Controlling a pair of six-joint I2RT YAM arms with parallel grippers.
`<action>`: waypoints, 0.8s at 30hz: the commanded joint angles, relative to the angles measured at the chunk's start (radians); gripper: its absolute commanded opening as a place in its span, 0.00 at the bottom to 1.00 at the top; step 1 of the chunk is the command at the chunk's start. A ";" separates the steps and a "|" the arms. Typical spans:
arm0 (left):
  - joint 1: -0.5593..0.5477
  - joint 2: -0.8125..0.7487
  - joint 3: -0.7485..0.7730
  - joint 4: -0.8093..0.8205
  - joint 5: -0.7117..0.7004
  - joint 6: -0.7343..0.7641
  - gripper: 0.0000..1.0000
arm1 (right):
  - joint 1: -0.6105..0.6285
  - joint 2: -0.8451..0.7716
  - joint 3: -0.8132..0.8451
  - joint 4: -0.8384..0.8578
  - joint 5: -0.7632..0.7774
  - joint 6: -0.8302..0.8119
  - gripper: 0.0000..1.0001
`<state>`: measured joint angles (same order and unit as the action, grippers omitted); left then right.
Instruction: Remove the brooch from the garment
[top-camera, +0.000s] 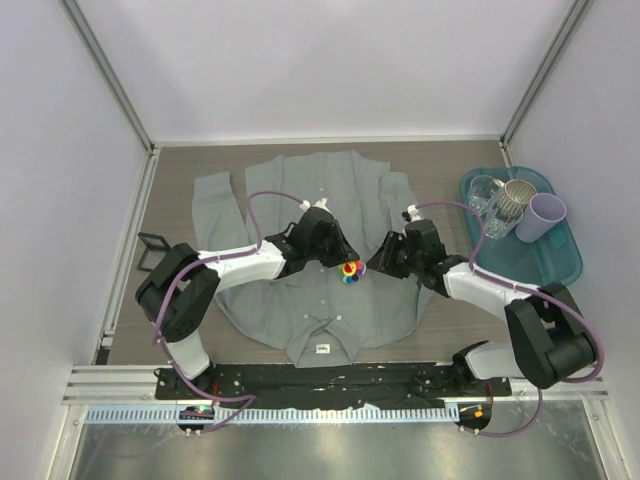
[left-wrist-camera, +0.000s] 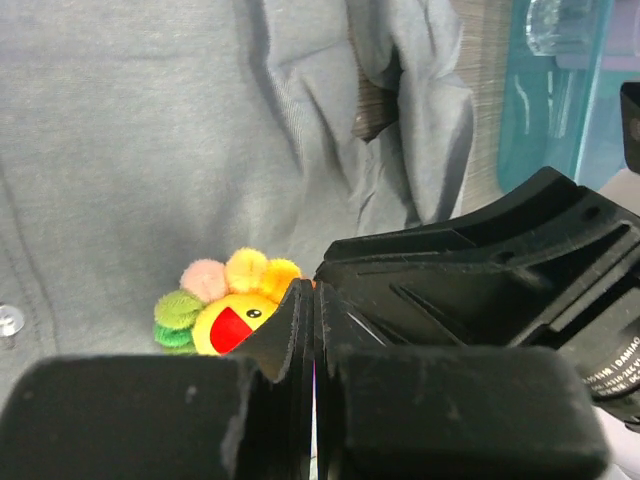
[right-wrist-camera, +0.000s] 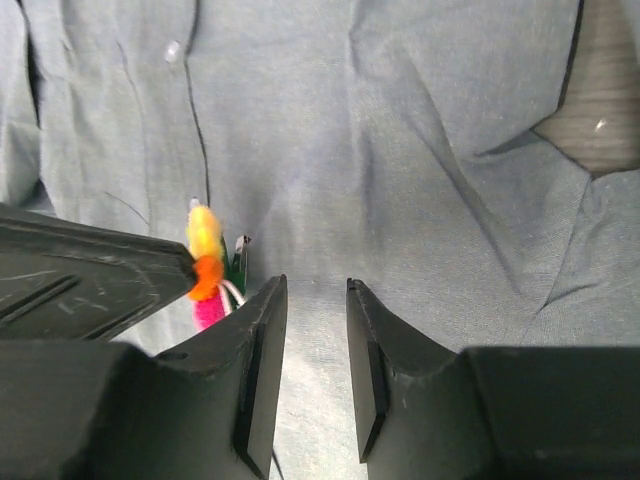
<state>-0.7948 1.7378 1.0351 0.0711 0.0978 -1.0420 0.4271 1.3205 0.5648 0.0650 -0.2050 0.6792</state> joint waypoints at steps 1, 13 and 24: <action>0.000 -0.020 -0.046 0.015 -0.041 -0.004 0.00 | -0.001 0.054 0.052 0.002 -0.063 -0.009 0.36; 0.000 -0.099 -0.244 0.134 -0.070 -0.064 0.00 | 0.002 0.111 0.035 0.127 -0.234 -0.056 0.43; 0.031 -0.213 -0.320 0.145 -0.064 -0.081 0.32 | 0.304 0.043 0.147 -0.108 0.346 -0.386 0.60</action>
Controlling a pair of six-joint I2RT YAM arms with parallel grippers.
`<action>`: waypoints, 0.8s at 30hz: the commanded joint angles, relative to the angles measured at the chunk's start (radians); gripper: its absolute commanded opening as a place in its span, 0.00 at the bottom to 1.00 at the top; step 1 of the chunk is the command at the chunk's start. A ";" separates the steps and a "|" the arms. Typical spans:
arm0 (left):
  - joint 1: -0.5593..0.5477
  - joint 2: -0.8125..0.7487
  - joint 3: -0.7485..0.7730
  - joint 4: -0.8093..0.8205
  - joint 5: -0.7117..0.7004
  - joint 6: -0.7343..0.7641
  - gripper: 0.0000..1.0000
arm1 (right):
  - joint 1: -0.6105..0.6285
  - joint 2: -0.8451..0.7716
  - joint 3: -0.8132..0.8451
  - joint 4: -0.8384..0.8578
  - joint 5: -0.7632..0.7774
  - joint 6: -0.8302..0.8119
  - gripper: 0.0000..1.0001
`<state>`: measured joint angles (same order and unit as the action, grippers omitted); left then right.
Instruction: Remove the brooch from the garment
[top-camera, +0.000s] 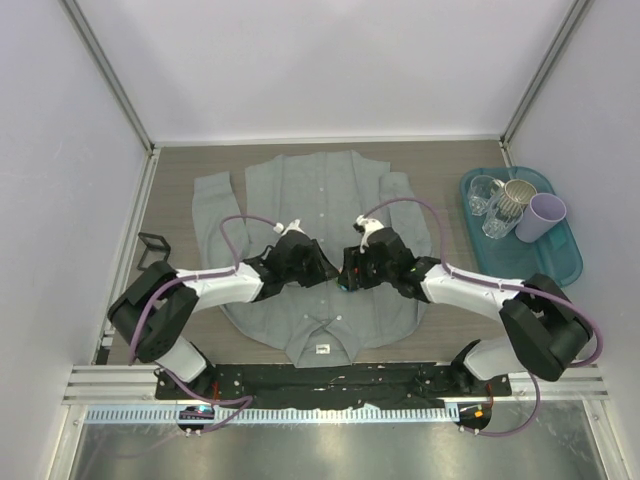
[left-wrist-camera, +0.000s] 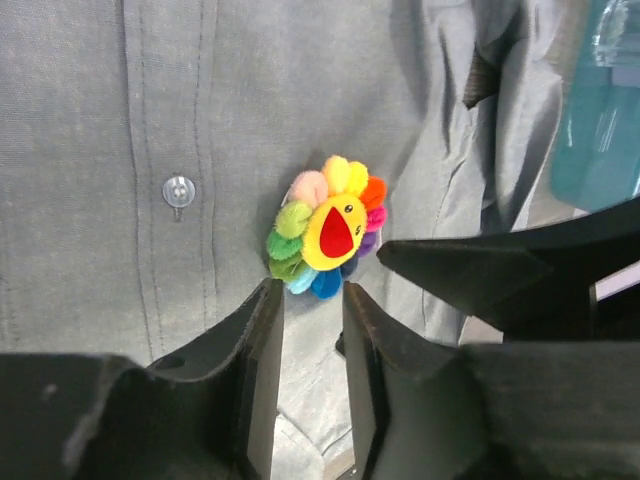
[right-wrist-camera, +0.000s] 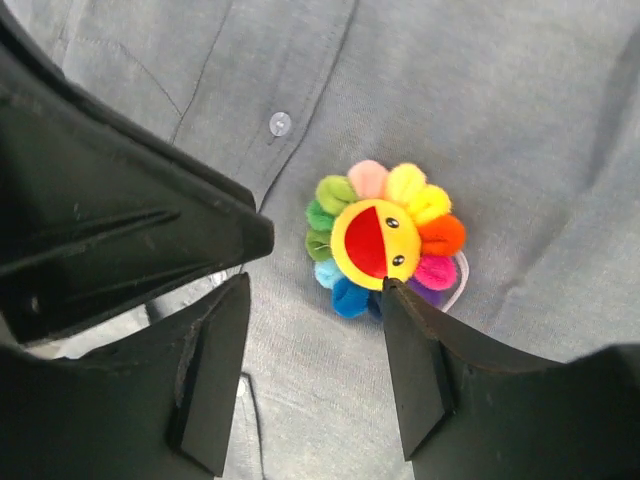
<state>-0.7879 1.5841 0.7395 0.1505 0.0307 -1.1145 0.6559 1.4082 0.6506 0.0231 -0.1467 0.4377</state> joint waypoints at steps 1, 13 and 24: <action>0.035 -0.059 -0.031 0.081 0.018 -0.013 0.29 | 0.083 -0.037 0.075 -0.075 0.308 -0.155 0.59; 0.090 0.119 -0.071 0.238 0.235 -0.051 0.12 | 0.182 0.126 0.155 -0.107 0.409 -0.261 0.56; 0.087 0.157 -0.140 0.277 0.213 -0.068 0.08 | 0.260 0.172 0.193 -0.129 0.559 -0.234 0.59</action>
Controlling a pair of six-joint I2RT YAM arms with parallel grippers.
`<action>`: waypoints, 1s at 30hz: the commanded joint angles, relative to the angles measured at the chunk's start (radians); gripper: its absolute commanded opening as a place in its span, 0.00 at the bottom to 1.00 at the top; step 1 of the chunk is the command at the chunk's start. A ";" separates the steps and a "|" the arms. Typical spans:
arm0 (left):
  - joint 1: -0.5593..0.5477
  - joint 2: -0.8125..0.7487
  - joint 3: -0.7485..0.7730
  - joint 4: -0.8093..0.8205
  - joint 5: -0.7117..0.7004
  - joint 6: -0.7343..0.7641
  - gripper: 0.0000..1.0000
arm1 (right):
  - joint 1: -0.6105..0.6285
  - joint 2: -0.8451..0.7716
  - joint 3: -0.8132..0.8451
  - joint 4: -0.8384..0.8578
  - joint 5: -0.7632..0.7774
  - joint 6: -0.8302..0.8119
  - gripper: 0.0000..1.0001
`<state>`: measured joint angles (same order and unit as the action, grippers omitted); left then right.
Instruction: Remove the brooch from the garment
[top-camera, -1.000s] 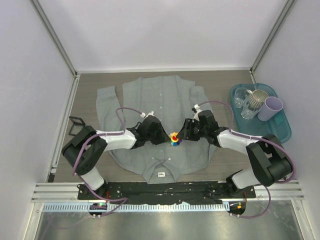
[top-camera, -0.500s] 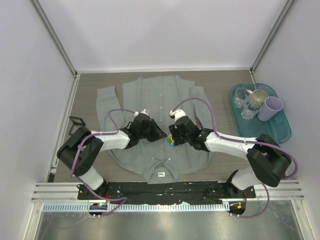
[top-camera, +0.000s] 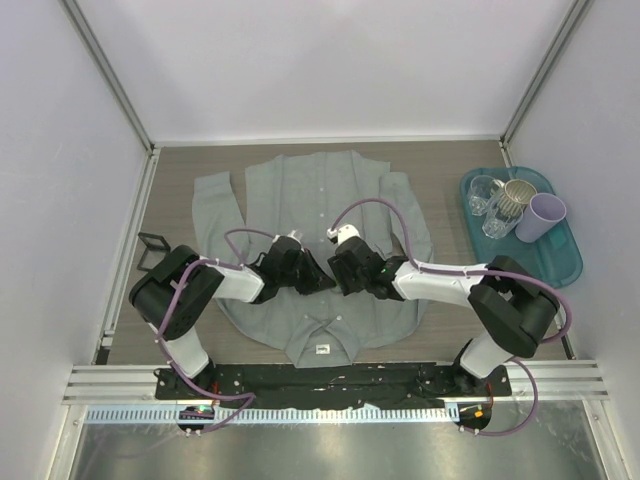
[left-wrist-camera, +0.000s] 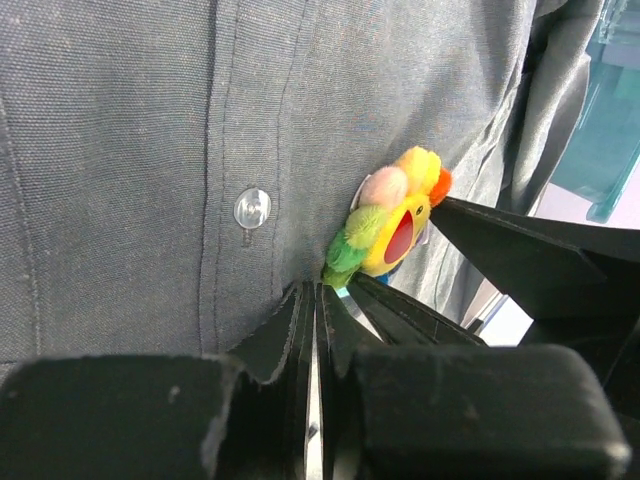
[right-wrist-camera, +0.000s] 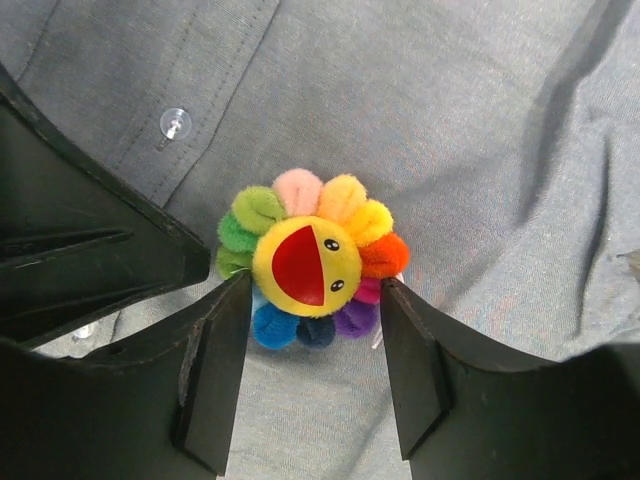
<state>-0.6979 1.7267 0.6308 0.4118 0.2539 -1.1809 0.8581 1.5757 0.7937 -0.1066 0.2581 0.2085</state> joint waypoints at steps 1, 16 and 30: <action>-0.003 0.017 -0.033 0.019 -0.008 -0.002 0.08 | 0.067 0.000 0.052 0.001 0.171 -0.012 0.59; -0.005 0.014 -0.051 0.044 -0.004 -0.003 0.06 | 0.078 0.044 0.070 0.016 0.158 0.012 0.48; -0.020 -0.006 -0.077 0.024 -0.022 -0.006 0.03 | -0.007 0.124 0.154 0.019 0.064 0.083 0.44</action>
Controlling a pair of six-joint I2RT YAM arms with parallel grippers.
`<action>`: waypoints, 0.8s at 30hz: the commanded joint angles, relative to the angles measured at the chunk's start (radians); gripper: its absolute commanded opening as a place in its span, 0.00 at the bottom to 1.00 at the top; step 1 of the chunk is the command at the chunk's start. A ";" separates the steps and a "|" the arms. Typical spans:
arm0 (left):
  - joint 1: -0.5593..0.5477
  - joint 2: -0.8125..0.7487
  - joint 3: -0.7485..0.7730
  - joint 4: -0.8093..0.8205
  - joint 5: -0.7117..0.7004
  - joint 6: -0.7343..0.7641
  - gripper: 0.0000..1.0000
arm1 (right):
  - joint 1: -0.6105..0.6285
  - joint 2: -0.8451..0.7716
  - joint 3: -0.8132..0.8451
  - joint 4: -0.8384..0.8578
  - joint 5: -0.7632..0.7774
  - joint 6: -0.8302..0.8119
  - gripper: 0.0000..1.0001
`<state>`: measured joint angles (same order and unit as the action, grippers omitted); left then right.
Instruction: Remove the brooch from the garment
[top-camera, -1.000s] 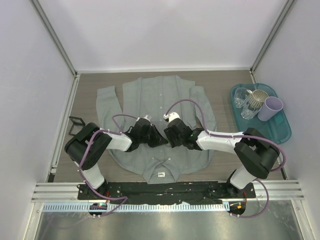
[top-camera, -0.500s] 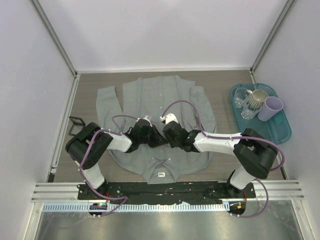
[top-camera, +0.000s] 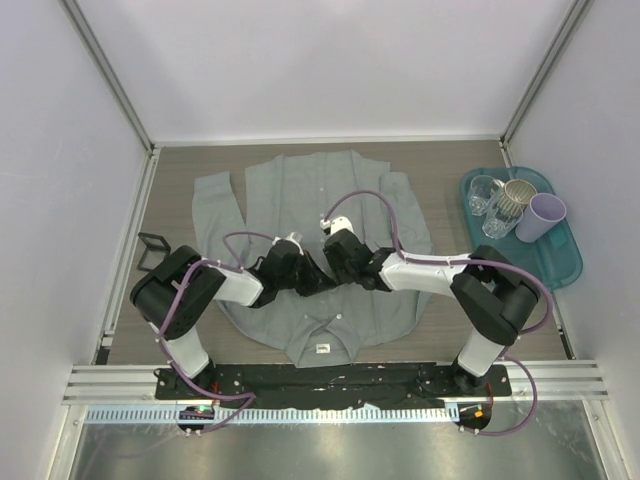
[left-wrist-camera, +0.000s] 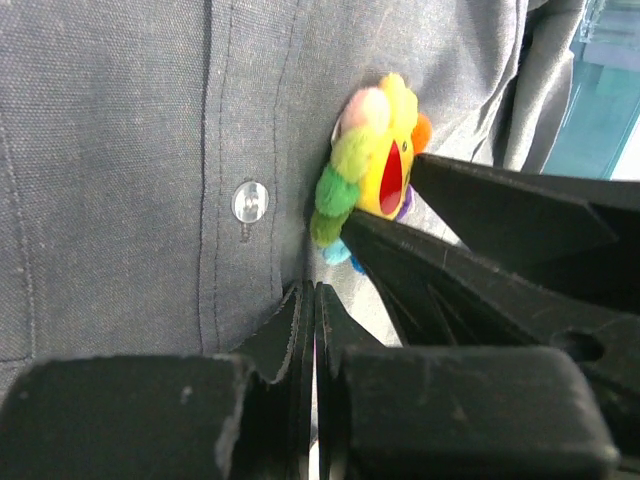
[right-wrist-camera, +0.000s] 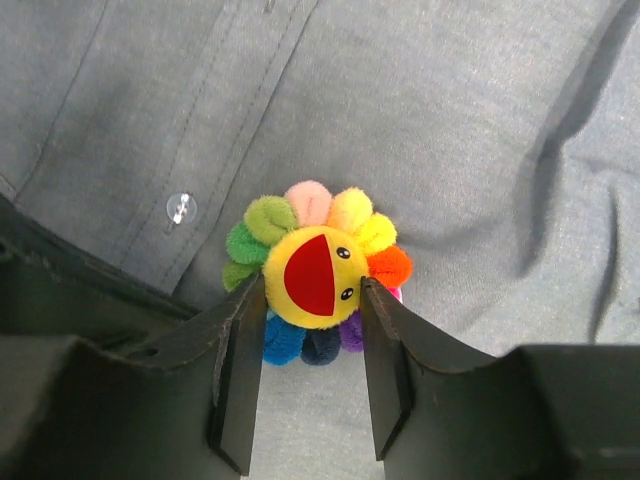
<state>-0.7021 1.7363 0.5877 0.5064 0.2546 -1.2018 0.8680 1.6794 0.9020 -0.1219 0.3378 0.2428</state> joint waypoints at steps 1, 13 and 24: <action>-0.019 -0.020 -0.035 -0.075 -0.028 0.018 0.03 | -0.026 0.019 0.049 0.037 -0.017 0.061 0.43; -0.019 -0.066 -0.016 -0.126 -0.040 0.036 0.03 | -0.072 -0.153 0.014 0.021 -0.155 0.058 0.57; -0.022 -0.073 -0.017 -0.126 -0.044 0.030 0.03 | -0.021 -0.078 0.037 -0.030 -0.152 -0.005 0.35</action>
<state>-0.7181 1.6863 0.5705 0.4423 0.2352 -1.1957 0.8265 1.5661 0.9115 -0.1516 0.1772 0.2611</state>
